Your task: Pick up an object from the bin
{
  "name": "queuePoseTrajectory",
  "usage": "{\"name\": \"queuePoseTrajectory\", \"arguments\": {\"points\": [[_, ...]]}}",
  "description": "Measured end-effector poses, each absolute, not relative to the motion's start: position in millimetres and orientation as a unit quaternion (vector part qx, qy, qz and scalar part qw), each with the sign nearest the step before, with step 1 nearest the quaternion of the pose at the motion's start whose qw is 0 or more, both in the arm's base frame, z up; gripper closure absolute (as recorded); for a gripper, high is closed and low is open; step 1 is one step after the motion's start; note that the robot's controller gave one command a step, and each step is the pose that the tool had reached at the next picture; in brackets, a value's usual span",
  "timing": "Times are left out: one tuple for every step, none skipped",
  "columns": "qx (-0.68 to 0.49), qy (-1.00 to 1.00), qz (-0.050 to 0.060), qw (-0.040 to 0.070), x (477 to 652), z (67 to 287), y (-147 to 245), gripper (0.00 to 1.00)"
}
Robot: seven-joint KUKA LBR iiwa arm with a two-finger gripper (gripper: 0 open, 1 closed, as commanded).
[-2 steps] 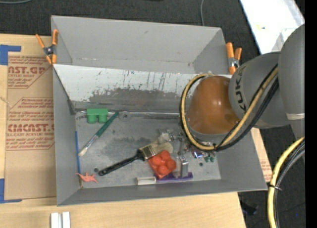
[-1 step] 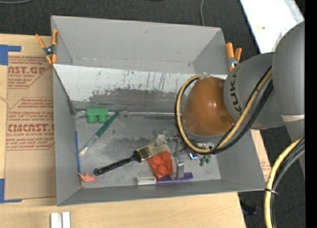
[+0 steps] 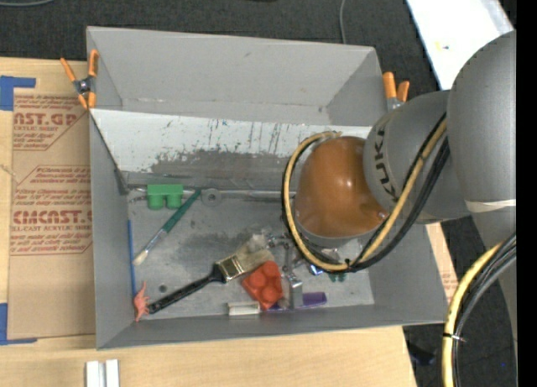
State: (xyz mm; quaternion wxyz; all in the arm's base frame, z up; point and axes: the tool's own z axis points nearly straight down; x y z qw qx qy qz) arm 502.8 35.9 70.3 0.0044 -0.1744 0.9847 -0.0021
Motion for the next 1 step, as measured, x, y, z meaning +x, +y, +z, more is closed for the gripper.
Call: {"name": "queuePoseTrajectory", "arguments": {"points": [[-0.167, 0.986, -0.002, 0.006, 502.4, 70.1, 44.5, 1.0]]}}
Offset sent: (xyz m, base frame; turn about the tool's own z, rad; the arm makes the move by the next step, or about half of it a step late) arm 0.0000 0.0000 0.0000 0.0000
